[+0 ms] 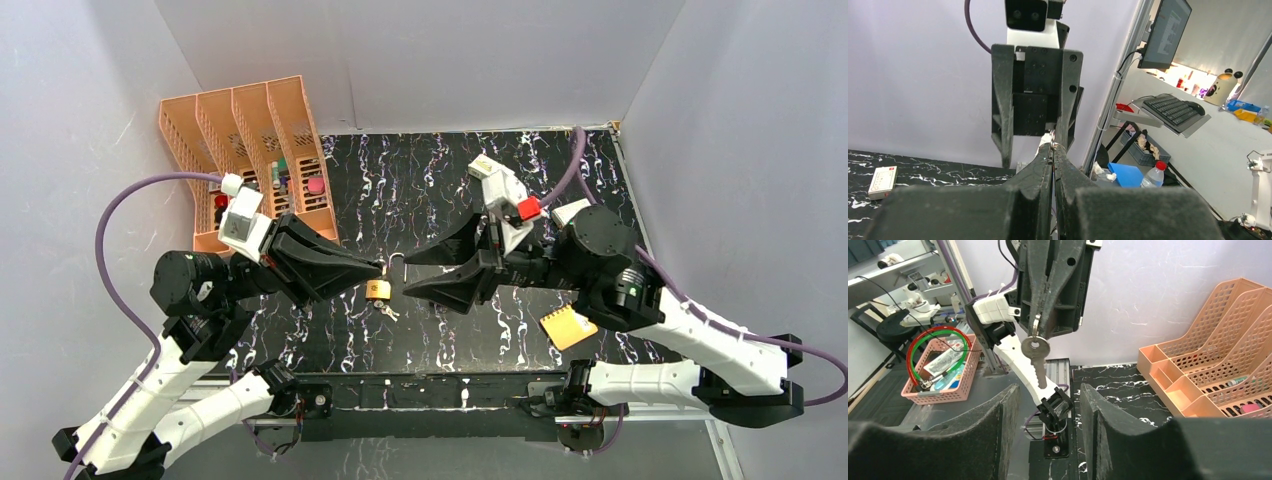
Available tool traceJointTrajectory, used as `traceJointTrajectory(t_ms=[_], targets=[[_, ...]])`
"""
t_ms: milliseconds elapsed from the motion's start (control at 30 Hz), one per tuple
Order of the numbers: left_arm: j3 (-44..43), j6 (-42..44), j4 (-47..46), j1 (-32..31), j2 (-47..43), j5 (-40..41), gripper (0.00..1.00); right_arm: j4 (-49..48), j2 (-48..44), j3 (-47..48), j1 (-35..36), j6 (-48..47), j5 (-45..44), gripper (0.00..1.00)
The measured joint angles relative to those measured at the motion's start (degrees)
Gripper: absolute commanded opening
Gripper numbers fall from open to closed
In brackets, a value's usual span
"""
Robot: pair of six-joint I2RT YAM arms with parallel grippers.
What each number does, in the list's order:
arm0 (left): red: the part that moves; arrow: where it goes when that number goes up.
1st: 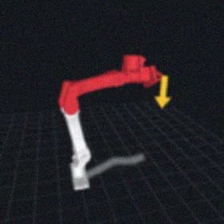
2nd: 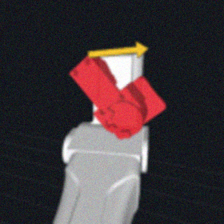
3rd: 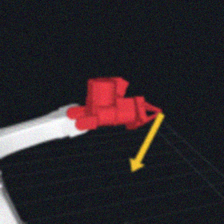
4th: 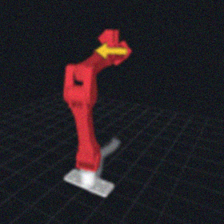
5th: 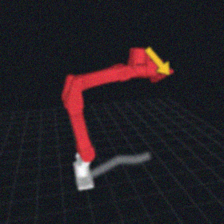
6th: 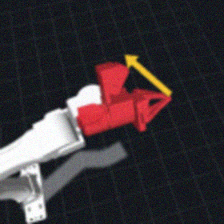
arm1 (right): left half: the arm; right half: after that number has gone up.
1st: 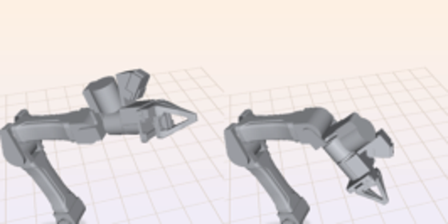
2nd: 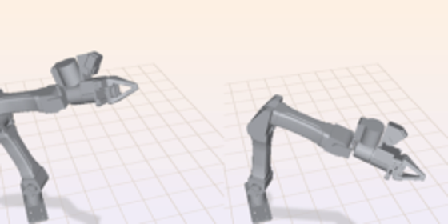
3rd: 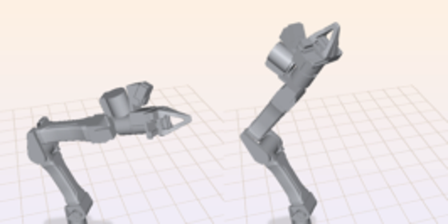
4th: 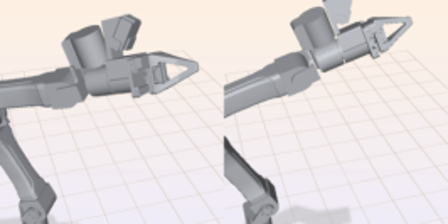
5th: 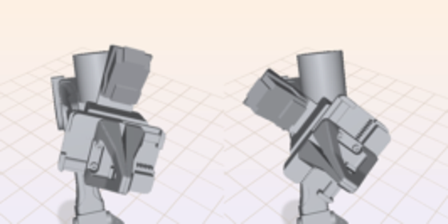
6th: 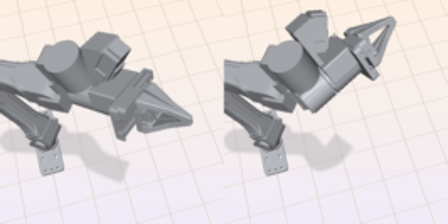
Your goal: Unlock with the key
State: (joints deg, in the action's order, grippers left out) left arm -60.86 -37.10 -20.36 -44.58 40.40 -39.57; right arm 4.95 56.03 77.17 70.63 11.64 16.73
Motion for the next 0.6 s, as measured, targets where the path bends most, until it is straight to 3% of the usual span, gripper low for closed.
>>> traceJointTrajectory(t_ms=[600], targets=[[0.0, -0.9, 3.7, 0.0, 0.9, 10.5, 0.00, 0.0, 4.8, 3.0, 0.0, 0.3, -3.3, 0.58]])
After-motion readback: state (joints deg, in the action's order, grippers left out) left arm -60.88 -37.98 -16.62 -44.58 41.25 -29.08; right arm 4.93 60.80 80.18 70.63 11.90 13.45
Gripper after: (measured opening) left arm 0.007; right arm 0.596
